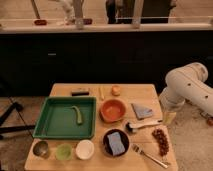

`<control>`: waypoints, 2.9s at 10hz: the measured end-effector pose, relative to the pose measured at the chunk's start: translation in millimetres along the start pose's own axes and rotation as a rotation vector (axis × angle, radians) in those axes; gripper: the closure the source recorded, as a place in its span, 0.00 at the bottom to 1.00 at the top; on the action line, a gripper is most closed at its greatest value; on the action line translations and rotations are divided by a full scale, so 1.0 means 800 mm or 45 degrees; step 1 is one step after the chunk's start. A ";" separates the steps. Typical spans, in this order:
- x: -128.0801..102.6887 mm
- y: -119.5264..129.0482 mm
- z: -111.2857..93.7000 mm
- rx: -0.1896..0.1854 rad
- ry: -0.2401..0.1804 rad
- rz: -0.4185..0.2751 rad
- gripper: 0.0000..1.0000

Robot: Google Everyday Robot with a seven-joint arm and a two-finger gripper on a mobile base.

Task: Stack cups into tray

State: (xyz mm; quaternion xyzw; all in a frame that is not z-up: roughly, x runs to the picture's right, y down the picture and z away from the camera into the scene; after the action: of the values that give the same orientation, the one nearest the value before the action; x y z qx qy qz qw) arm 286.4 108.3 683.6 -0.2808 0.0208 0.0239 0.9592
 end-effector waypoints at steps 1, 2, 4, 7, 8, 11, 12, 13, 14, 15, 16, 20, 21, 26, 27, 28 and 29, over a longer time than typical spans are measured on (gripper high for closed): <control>0.000 0.000 0.000 0.000 0.000 0.000 0.20; 0.000 0.000 0.000 0.000 0.000 0.000 0.20; 0.000 0.000 0.000 0.000 0.000 0.000 0.20; 0.000 0.000 0.000 0.000 0.000 0.000 0.20; 0.000 0.000 0.000 0.000 0.000 0.000 0.20; 0.000 0.000 0.000 0.000 0.000 0.000 0.20; 0.000 0.000 0.000 0.000 0.000 0.000 0.20; 0.000 0.000 0.000 0.000 0.000 0.000 0.20; 0.000 0.000 0.000 0.000 0.000 0.000 0.20; 0.000 0.000 0.000 0.000 0.000 0.000 0.20; 0.000 0.000 0.000 0.000 0.000 0.000 0.20; -0.003 0.003 0.001 0.008 0.000 -0.012 0.20; -0.008 0.007 0.001 0.016 0.000 -0.038 0.20; -0.129 0.062 0.002 0.060 -0.031 -0.282 0.20; -0.156 0.076 0.003 0.069 -0.047 -0.343 0.20; -0.182 0.095 0.003 0.079 -0.064 -0.416 0.20; -0.211 0.126 0.004 0.079 -0.099 -0.514 0.20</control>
State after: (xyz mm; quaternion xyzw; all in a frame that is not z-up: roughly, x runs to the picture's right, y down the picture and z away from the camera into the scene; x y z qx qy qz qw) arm 112.3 189.1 641.1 -0.2485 -0.0723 -0.1587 0.9528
